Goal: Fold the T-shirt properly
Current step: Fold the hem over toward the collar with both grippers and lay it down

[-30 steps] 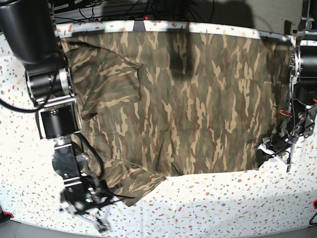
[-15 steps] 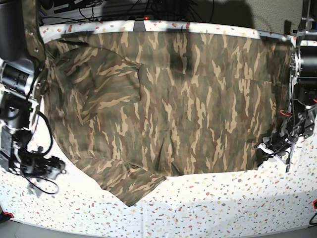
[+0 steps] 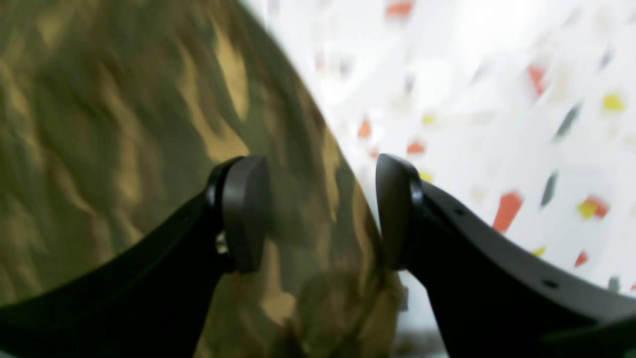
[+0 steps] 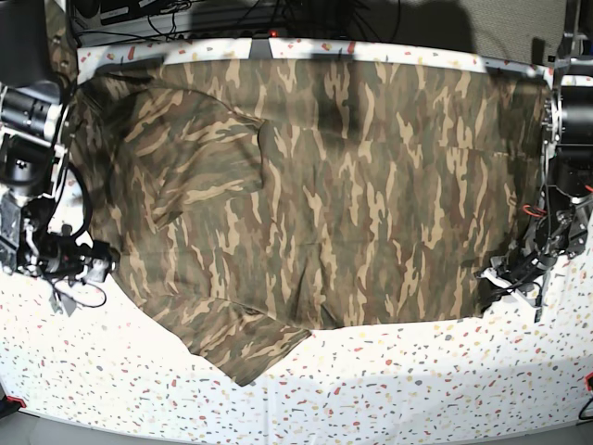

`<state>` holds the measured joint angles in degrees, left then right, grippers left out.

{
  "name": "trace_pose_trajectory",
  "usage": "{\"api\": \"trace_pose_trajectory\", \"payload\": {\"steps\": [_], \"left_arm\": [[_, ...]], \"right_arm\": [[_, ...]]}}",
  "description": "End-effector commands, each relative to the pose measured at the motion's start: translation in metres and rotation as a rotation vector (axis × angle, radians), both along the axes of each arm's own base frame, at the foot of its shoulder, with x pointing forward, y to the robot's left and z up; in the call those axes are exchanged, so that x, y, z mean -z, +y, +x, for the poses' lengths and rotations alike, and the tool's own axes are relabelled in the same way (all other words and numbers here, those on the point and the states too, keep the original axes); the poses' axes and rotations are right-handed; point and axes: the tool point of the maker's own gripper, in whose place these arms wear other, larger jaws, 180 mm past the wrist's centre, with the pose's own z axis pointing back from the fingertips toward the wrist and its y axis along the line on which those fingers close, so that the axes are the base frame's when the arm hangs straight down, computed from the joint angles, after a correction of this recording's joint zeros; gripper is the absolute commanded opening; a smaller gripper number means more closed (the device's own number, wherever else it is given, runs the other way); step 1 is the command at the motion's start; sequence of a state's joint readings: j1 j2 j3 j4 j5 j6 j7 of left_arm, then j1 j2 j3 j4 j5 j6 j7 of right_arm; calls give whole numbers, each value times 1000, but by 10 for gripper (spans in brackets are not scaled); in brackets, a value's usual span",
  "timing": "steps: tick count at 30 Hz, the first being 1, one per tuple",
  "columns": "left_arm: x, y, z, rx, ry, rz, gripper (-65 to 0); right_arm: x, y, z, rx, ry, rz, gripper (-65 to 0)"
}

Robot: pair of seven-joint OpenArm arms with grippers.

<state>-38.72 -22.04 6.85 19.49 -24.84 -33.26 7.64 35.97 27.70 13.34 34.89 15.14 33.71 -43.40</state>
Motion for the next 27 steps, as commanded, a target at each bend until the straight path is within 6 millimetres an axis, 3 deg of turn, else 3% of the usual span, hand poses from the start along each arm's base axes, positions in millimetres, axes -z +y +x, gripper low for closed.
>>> {"api": "trace_pose_trajectory", "payload": {"steps": [1,8,13,17,27], "left_arm": [[-27,5,17,-6,-75,-8,-650],[-27,5,17,-6,-75,-7,-650],[-27,5,17,-6,-75,-7,-650],[-28,5,18,-8,-82,-8,-650],[-28,5,18,-8,-82,-8,-650]], "right_arm": [[-21,-8,15,2,-66,-17,-306],[-10,13,14,2,-79,57,-334],[-7,25,18,-9,-86,74,-452],[-9,26,21,-9,-104,75,-650],[-9,26,21,-9,-105,74,-650]]}}
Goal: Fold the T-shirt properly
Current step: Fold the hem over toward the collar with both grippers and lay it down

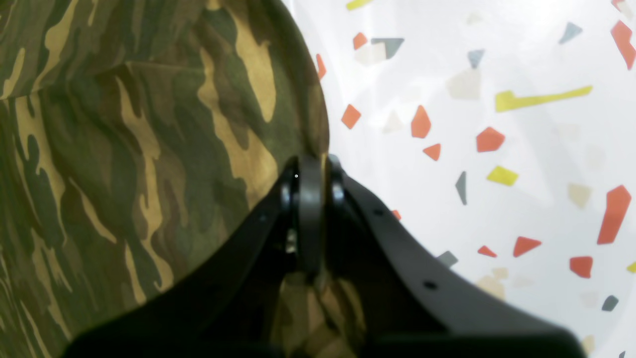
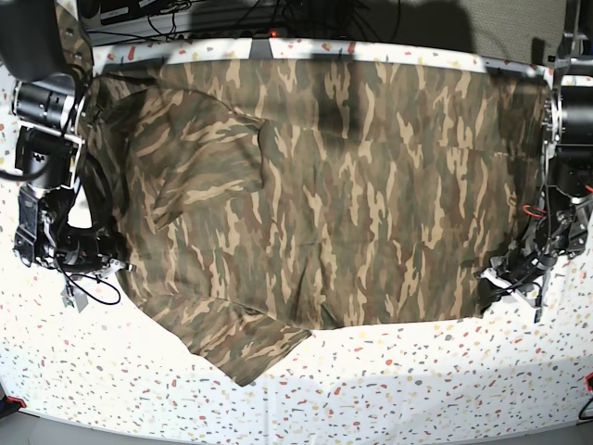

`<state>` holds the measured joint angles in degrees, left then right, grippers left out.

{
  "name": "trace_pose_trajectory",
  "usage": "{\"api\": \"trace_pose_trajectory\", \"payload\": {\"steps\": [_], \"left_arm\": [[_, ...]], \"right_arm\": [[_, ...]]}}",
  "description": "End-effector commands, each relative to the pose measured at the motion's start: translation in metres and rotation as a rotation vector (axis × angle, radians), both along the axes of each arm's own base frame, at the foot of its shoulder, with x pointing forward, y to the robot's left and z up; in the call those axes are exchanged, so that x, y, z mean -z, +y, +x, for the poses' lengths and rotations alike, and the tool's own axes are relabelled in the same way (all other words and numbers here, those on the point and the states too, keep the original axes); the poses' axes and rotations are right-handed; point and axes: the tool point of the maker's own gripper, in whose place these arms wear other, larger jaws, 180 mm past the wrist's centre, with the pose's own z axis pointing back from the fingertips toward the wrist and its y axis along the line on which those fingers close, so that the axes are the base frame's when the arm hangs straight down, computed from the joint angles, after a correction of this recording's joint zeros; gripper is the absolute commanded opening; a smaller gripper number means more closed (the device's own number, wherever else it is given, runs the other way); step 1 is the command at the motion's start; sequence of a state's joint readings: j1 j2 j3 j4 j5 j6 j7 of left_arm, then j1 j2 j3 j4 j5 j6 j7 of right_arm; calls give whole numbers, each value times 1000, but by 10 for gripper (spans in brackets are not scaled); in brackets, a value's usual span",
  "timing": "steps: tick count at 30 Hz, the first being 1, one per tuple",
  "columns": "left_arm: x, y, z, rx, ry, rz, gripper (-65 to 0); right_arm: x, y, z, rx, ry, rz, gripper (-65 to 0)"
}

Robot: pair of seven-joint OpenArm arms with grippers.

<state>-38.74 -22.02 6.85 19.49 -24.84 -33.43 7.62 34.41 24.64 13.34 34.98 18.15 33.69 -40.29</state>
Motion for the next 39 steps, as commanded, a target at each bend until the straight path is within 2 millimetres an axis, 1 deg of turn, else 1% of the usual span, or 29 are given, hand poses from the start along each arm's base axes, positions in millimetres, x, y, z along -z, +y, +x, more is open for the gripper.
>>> {"api": "trace_pose_trajectory", "payload": {"steps": [1,5,8,10,12,16,20,23,25,29,32,34,37,39], "left_arm": [[-28,6,18,-11,-81,-6,-650],[-28,6,18,-12,-82,-7,-650],[-28,8,18,-12,-81,-4,-650],[-28,10,17,-14,-81,-3,-650],[-31,12,18,-19,-88,-15,-650],[-49,16,17,-3,-142,-103,-650],[-59,41,15,-46,-163,-109,-650],[-60,56,10,-71,-142,-119,-650],[-62,64,7,-96,-116,-165,-650],[-66,73,0,-132,-63,-280,-650],[-72,72,-5,-110,-26,-336,-650],[-80,69,-10,-71,-25,-348,-650],[-90,56,-24,19,-25,-331,-650],[-94,44,-35,90,-28,-305,-650]], "right_arm": [[-20,-8,14,3,-53,-13,-650],[-23,-8,16,-3,-60,-14,-650],[-32,4,17,-110,-83,-15,-650],[-41,5,20,-117,-99,-15,-650],[-54,6,24,-115,-133,9,-650],[-74,5,29,-132,-167,-8,-650],[-82,4,28,-134,-178,10,-650],[-80,4,23,-130,-175,35,-650],[-79,6,20,-130,-179,56,-650],[-78,10,11,-159,-193,24,-650],[-85,15,3,-197,-225,-20,-650],[-90,20,-2,-226,-246,-50,-650],[-94,28,-13,-262,-265,-84,-650],[-93,32,-20,-281,-269,-100,-650]]}}
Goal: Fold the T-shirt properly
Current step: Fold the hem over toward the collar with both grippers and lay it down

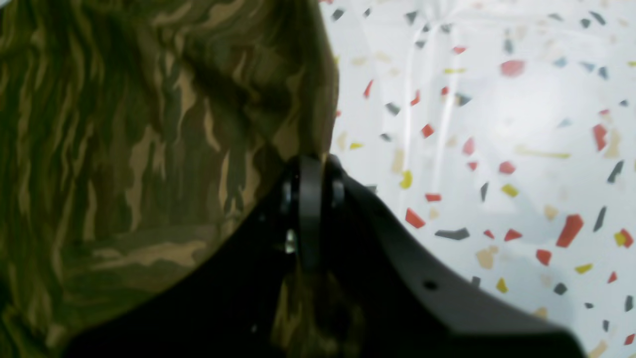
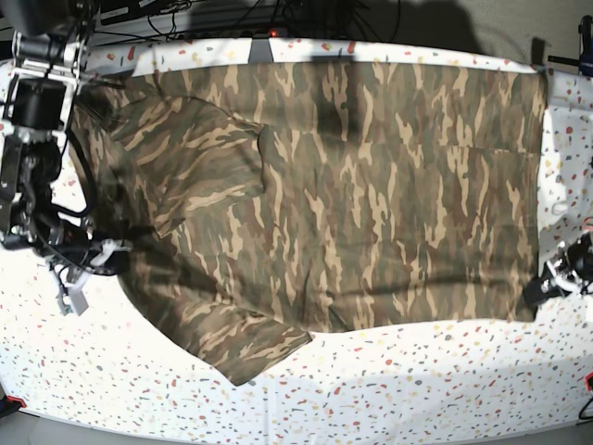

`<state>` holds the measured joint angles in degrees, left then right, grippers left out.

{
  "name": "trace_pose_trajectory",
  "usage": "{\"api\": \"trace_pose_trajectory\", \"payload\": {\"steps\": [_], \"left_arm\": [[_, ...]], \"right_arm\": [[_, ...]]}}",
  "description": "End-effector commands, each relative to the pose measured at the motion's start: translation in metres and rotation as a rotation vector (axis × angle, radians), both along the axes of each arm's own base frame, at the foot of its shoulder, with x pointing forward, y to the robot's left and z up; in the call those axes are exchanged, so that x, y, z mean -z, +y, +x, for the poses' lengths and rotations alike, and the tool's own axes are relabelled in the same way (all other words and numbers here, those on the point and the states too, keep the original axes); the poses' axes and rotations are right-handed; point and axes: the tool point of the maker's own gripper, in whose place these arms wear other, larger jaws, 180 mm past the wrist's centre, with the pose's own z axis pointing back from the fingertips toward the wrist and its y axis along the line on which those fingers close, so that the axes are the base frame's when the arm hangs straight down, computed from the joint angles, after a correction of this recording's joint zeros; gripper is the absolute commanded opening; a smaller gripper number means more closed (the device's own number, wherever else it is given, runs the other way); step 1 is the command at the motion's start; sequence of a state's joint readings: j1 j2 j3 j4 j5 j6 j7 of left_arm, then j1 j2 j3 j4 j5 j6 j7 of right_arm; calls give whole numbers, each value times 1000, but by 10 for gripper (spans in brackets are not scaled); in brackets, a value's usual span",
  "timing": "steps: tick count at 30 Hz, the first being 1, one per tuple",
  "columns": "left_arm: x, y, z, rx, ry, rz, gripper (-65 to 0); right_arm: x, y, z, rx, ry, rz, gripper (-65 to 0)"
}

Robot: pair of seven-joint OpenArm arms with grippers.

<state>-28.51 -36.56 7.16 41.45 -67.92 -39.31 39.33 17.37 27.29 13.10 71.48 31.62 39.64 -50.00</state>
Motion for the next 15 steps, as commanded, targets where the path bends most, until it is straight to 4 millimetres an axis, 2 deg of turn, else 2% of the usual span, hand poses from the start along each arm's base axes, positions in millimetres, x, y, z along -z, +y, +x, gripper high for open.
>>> {"api": "trace_pose_trajectory", "payload": {"steps": [1,7,9,15], "left_arm": [[-26,2,5,22,-72,13,-650],[-38,-26,-28,150,-135,73,-650],[-45,-27,-36,157,-156,77,-650],[-68,-12,-65,120,-215,58,-650]], "right_arm": [[-22,-5,8,-9,-65,-18,-650],[-21,0,-8,-31,-75,-44,-650],[-24,-3,-12,-22,-86,-49,-650],[-35,-14,-22,10,-123,-65,-650]]}}
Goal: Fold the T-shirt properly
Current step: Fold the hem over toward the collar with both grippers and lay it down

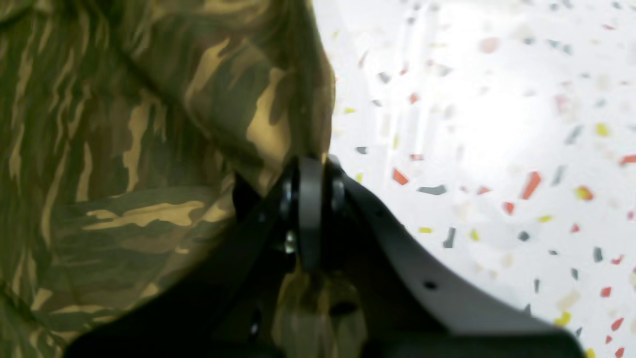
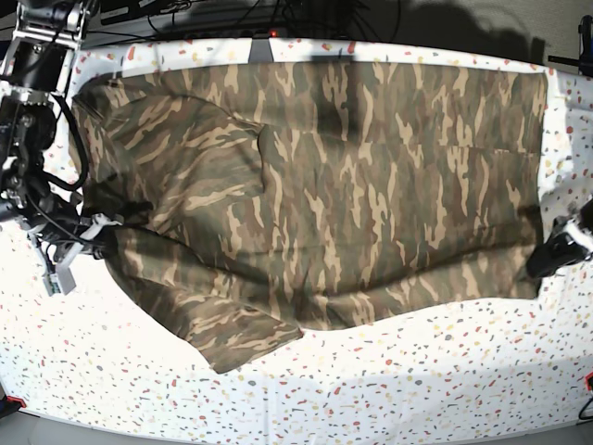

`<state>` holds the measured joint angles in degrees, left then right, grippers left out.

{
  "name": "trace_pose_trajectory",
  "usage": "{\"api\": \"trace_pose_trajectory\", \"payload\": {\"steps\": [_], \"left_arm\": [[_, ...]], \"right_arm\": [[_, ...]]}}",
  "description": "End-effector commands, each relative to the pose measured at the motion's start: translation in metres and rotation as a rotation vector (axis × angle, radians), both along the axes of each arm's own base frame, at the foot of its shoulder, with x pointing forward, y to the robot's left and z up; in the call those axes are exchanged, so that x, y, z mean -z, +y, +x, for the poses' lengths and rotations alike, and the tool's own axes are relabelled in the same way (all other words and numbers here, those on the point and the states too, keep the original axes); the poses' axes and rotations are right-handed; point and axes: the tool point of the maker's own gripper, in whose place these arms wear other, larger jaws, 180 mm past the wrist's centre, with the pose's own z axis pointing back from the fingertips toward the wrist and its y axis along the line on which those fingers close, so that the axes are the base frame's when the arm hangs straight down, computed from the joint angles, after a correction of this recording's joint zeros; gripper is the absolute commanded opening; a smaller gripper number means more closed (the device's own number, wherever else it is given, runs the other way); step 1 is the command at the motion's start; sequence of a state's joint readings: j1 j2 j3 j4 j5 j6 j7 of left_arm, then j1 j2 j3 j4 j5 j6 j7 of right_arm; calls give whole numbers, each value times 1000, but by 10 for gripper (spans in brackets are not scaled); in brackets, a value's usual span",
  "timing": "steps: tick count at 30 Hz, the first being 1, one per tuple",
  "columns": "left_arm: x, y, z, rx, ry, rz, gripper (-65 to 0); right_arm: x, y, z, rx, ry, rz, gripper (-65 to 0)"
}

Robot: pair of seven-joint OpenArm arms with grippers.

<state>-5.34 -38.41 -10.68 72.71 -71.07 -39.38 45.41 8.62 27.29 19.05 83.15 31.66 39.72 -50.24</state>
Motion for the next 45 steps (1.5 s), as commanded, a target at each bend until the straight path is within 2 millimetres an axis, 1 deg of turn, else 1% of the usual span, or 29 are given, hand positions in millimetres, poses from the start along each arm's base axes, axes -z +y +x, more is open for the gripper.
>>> {"api": "trace_pose_trajectory", "payload": {"steps": [1,5,10,13,17,20,24,27,29,32,38,42,43,44,45], "left_arm": [[-24,7,2,-1,-64,1,-650],[-23,13,-17,-13,-57,3,-650],[-7,22,-37,-39,-7,9,-650],[3,25,-47,-49,24,10,-650],[15,25,-59,-50,63,10,-650],[20,25,-64,-52,78,9,-650],[22,26,-65,-51,83,16,-650],[22,26,-65,-51,84,17,-650],[22,26,-65,-51,84,17,-650],[23,26,-66,-50,90,18,-650],[35,25,-79,-53,127,13,-650],[37,25,-82,-56,134,10,-650],[38,25,-82,-56,136,10,-650],[38,25,-83,-57,136,9,-624],[38,25,-83,-57,136,9,-551]], "right_arm": [[-20,-5,7,-4,-61,-17,-650],[-22,0,-2,-26,-69,-38,-650],[-25,9,-16,-62,-76,-76,-650],[-24,7,-26,-78,-64,-108,-650],[-26,-9,-32,-66,-47,-151,-650],[-37,-25,-32,-37,-60,-175,-650],[-52,-47,-32,-2,-80,-205,-650],[-57,-53,-33,4,-75,-215,-650],[-57,-55,-34,4,-67,-222,-650],[-52,-50,-38,-6,-51,-191,-650],[-23,-50,-65,-15,48,-190,-650],[-11,-52,-77,-15,109,-200,-650],[-8,-54,-80,-14,133,-207,-602],[-6,-55,-83,-13,151,-212,-527],[-5,-56,-85,-12,162,-216,-458]]}}
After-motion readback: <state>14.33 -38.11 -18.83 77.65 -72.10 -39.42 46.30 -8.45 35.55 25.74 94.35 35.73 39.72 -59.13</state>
